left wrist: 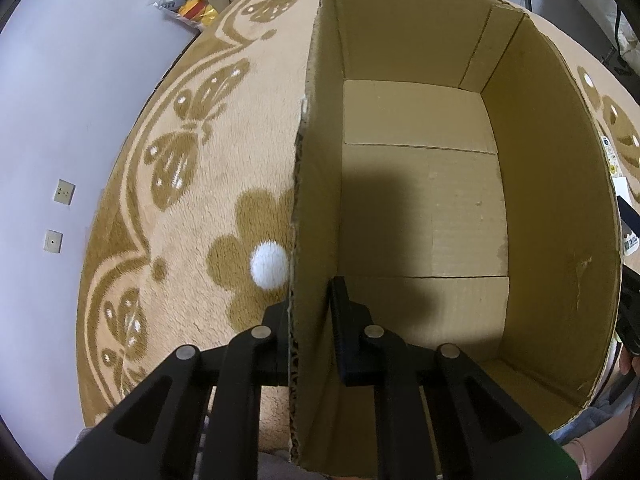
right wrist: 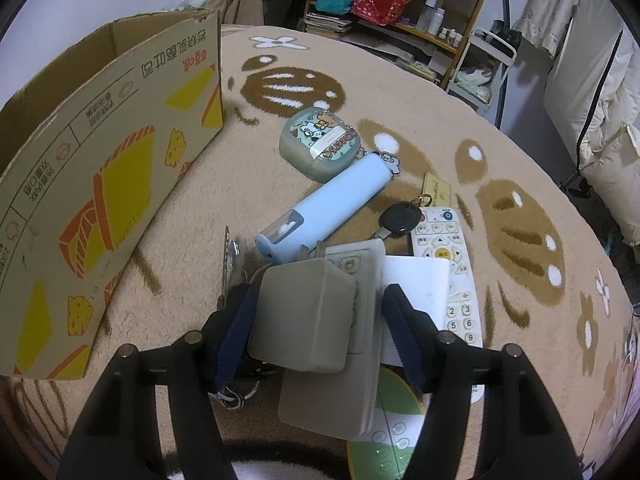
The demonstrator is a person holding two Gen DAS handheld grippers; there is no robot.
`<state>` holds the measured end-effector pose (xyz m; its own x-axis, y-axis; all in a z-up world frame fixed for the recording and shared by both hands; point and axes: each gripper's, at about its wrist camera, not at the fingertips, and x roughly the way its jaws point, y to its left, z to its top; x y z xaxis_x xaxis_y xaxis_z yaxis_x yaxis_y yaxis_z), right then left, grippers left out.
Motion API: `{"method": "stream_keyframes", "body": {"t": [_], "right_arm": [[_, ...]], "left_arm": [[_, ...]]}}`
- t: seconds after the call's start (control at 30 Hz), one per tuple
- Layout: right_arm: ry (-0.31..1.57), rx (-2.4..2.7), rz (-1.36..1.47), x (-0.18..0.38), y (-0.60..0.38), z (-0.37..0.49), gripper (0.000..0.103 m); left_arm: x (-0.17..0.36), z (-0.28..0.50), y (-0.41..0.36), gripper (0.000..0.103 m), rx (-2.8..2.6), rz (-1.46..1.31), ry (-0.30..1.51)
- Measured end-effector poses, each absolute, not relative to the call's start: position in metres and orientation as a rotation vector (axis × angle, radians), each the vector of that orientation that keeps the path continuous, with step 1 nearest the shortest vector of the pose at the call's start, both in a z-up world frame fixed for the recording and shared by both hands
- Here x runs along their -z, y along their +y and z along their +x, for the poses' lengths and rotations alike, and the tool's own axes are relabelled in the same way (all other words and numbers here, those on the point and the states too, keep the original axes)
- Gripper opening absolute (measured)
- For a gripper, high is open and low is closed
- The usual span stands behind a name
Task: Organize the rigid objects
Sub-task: 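Clamp the box wall with the left tool while the right tool approaches the white adapter, then grasp the white plug adapter with the right gripper and lift it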
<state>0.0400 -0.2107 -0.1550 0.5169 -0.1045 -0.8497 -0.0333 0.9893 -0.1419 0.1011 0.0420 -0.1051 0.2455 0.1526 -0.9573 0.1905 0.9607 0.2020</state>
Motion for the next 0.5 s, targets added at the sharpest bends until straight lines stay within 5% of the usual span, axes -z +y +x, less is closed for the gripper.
{"method": "stream_keyframes", "body": {"t": [0.37,0.5], "right_arm": [[1.053,0.068,-0.24,0.162,-0.196,0.039,0.075],[1.048,0.068,-0.223,0.158,-0.2,0.038,0.065]], "left_arm": [[0.109,0.102,0.044,0.013,0.024,0.301,1.337],[0.108,0.102,0.044,0.013,0.024,0.304,1.337]]}}
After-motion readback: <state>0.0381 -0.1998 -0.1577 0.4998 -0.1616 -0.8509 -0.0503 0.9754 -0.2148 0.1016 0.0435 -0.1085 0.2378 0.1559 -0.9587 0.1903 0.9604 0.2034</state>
